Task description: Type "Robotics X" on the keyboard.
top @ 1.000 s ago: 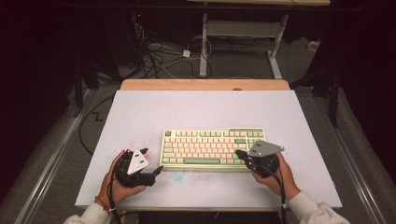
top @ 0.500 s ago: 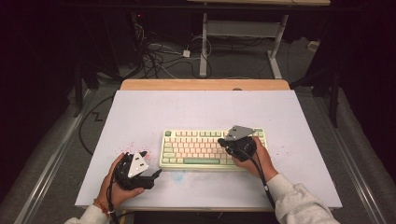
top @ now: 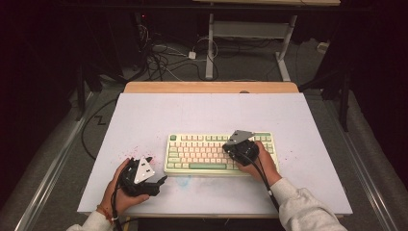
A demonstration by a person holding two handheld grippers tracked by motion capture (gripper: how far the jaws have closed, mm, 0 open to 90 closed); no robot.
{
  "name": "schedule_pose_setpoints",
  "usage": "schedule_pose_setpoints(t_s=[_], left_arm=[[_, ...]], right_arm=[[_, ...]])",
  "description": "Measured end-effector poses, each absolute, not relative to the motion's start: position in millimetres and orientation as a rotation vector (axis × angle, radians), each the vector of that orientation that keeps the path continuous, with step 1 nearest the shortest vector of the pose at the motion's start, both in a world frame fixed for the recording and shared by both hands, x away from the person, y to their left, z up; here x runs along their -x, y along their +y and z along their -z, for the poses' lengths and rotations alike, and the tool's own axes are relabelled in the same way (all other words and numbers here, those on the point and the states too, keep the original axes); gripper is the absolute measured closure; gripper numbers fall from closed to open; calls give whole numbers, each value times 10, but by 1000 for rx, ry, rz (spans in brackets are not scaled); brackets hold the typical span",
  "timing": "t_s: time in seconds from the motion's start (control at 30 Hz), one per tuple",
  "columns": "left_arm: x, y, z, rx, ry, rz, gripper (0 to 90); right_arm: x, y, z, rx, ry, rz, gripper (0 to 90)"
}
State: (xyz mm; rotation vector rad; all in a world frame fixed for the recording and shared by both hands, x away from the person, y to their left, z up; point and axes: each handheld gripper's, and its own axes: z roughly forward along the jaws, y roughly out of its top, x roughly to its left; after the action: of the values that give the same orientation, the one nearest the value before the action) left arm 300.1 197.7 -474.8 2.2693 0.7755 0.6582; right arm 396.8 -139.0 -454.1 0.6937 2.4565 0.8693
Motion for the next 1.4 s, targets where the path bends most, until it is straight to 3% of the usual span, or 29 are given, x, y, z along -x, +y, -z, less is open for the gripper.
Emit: schedule_pose_setpoints(t_s=[0.63, 0.9, 1.03, 1.27, 1.4], left_arm=[[-3027, 1964, 4748, -2286, 771, -657, 188], [-3033, 1933, 4751, -2294, 765, -653, 188], [-3029, 1936, 4748, -2294, 766, -651, 188], [-3017, 1939, 4731, -2279, 772, -651, 196], [-3013, 1943, 4725, -2270, 782, -647, 206]], right_arm=[[-3879, -1476, 4382, -681, 2402, -1001, 884], [-3817, -1559, 4312, -685, 2370, -1047, 835], [-3764, -1603, 4262, -670, 2348, -1078, 744], [-3642, -1665, 4229, -638, 2305, -1124, 480], [-3574, -1715, 4245, -621, 2281, -1124, 377]])
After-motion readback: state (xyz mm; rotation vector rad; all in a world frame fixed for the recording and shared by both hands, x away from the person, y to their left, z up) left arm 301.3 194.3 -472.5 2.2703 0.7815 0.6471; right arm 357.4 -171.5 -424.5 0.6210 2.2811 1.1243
